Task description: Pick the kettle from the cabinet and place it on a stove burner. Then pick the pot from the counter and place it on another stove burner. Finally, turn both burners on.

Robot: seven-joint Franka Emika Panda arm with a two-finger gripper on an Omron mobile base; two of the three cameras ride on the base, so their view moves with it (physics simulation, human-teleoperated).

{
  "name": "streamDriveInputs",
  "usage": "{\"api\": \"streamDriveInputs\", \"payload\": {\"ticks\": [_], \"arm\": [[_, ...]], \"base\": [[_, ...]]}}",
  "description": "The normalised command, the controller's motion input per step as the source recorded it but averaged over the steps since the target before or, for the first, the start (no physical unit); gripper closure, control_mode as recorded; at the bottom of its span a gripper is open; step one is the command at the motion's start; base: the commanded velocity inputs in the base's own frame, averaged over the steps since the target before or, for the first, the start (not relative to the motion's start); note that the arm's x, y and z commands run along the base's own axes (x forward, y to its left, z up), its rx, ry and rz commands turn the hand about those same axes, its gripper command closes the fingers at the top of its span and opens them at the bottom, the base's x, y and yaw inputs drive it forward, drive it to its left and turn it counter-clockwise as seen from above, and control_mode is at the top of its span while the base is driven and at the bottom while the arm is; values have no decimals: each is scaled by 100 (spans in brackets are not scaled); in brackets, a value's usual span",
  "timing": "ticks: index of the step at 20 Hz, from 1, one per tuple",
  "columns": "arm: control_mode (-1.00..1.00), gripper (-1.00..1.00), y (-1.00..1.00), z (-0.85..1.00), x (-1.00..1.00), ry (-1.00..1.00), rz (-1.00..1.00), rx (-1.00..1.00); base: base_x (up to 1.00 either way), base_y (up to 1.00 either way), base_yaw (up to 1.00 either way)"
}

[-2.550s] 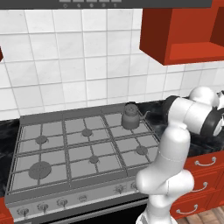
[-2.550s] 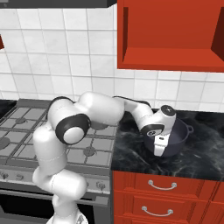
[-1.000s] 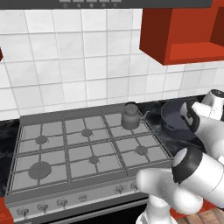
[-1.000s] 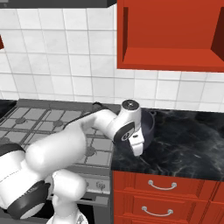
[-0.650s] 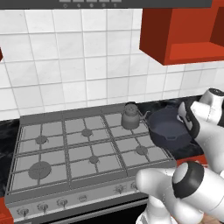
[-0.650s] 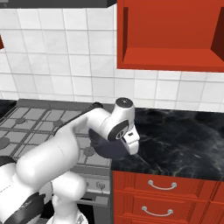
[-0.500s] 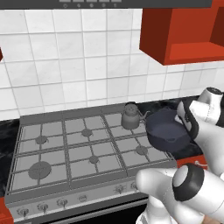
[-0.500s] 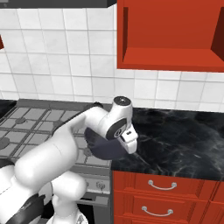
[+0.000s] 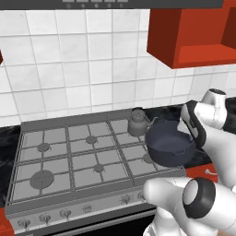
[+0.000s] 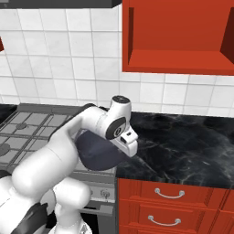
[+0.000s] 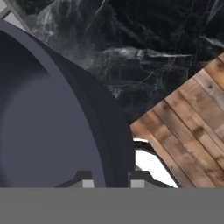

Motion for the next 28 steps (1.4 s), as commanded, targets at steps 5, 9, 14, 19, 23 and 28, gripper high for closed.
{"api": "streamDriveInputs", "payload": {"ticks": [5, 9, 14, 19, 23, 28], "arm": [[-100, 100, 19, -1, 0, 6, 14, 4], [-100, 100, 6, -5, 10, 0, 9, 8], [-100, 100, 20, -14, 23, 0, 5, 5], [-100, 100, 17, -11, 14, 0, 3, 1], [-100, 100, 9, -10, 14, 1, 1, 0], [-100, 100, 1, -8, 17, 1, 0, 0]], "base": [[0, 0, 0], [0, 0, 0], [0, 0, 0], [0, 0, 0], [0, 0, 0], [0, 0, 0]]}}
